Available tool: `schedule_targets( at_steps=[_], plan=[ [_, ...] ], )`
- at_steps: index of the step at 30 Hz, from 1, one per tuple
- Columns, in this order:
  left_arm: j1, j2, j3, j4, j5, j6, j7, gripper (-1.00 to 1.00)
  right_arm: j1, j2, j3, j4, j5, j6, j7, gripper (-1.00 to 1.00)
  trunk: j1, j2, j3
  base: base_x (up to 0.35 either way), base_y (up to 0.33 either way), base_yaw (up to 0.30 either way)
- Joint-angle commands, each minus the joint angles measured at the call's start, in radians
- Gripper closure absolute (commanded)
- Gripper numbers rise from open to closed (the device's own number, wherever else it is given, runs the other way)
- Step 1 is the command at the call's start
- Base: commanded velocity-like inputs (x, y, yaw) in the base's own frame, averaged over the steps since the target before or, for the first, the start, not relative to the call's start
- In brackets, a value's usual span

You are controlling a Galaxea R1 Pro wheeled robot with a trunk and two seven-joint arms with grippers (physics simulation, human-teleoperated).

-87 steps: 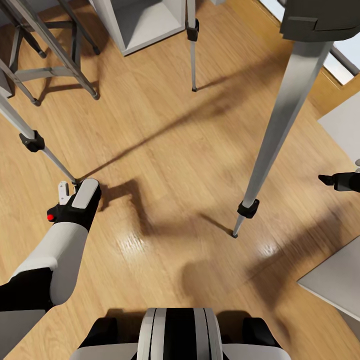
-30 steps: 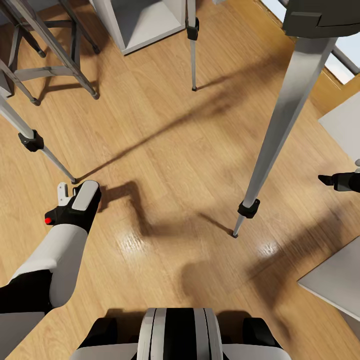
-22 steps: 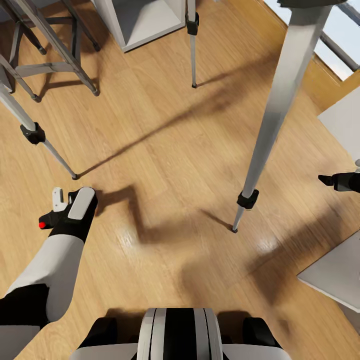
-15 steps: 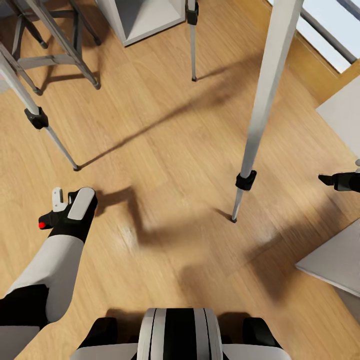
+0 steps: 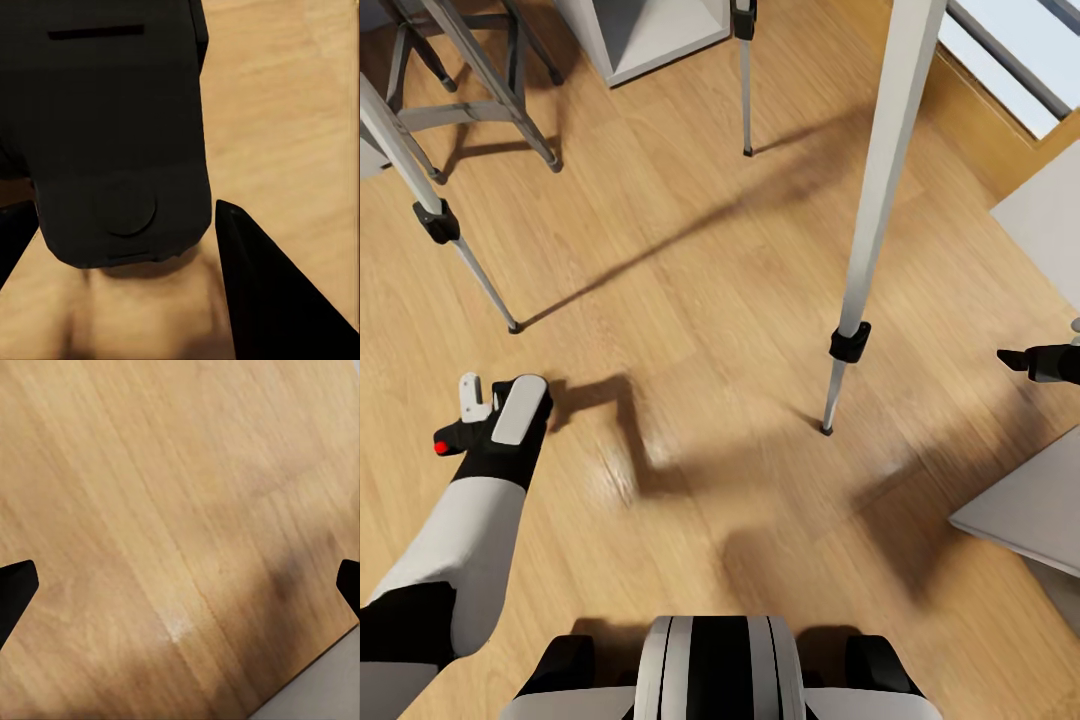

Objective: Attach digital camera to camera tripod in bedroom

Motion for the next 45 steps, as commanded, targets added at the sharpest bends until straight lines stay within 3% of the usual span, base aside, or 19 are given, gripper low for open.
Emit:
schedule_targets(
  at_steps=[1,8,12,13,16,19,24,26,27,29,33,37,40,45],
  plan=[
    [0.013,0.000,-0.001,-0.024,0.002,0.002,0.008,1.00,-0.001,0.000,0.000,-0.001,0.006,0.004,0.007,-1.00,0.000,0.000,-0.001,-0.013,0.000,0.000],
    [0.084,0.001,-0.005,-0.168,-0.006,0.013,0.062,1.00,-0.002,-0.001,-0.002,-0.002,0.006,0.004,0.007,-1.00,0.000,0.000,-0.001,-0.007,0.000,0.000],
    [0.152,-0.002,-0.007,-0.306,-0.058,0.058,0.127,1.00,-0.006,-0.002,-0.003,-0.002,0.006,0.004,0.007,-1.00,0.000,0.000,-0.001,-0.002,0.000,0.000],
    [0.152,-0.002,-0.007,-0.306,-0.058,0.058,0.127,1.00,-0.006,-0.002,-0.003,-0.002,0.006,0.004,0.007,-1.00,0.000,0.000,-0.001,-0.002,0.000,0.000],
    [0.207,-0.003,-0.006,-0.403,-0.093,0.126,0.165,1.00,-0.008,-0.004,-0.004,-0.002,0.006,0.004,0.008,-1.00,0.000,0.000,-0.001,-0.001,0.000,0.000],
    [0.238,-0.002,-0.004,-0.452,-0.106,0.185,0.180,1.00,-0.009,-0.011,-0.004,-0.002,0.006,0.004,0.008,-1.00,0.000,0.000,-0.001,0.000,0.000,0.000],
    [0.301,0.002,0.017,-0.526,-0.122,0.376,0.197,1.00,-0.014,-0.053,-0.004,-0.002,0.006,0.004,0.009,-1.00,0.000,0.000,-0.001,0.000,0.000,0.000],
    [0.326,0.005,0.042,-0.542,-0.123,0.445,0.192,1.00,-0.018,-0.066,-0.003,-0.002,0.005,0.004,0.010,-1.00,0.000,0.000,-0.001,0.000,0.000,0.000],
    [0.326,0.005,0.042,-0.542,-0.123,0.445,0.192,1.00,-0.018,-0.066,-0.003,-0.002,0.005,0.004,0.010,-1.00,0.000,0.000,-0.001,0.000,0.000,0.000],
    [0.370,0.008,0.094,-0.557,-0.124,0.509,0.164,1.00,-0.029,-0.078,-0.003,-0.002,0.005,0.004,0.010,-1.00,0.000,0.000,-0.001,0.000,0.000,0.000],
    [0.428,0.015,0.164,-0.569,-0.129,0.554,0.079,1.00,-0.038,-0.086,-0.002,-0.002,0.005,0.004,0.010,-1.00,0.000,0.000,-0.001,0.000,0.000,0.000],
    [0.455,0.020,0.207,-0.585,-0.131,0.571,0.040,1.00,-0.042,-0.089,-0.002,-0.002,0.005,0.004,0.010,-1.00,0.000,0.000,-0.001,0.000,0.000,0.000],
    [0.470,0.022,0.224,-0.594,-0.130,0.578,0.026,1.00,-0.043,-0.090,-0.002,-0.002,0.005,0.004,0.010,-1.00,0.000,0.000,-0.001,0.000,0.000,0.000],
    [0.490,0.024,0.236,-0.613,-0.130,0.591,0.013,1.00,-0.044,-0.091,-0.002,-0.002,0.005,0.004,0.010,-1.00,-0.002,0.001,0.019,0.000,0.000,0.000]
  ],
)
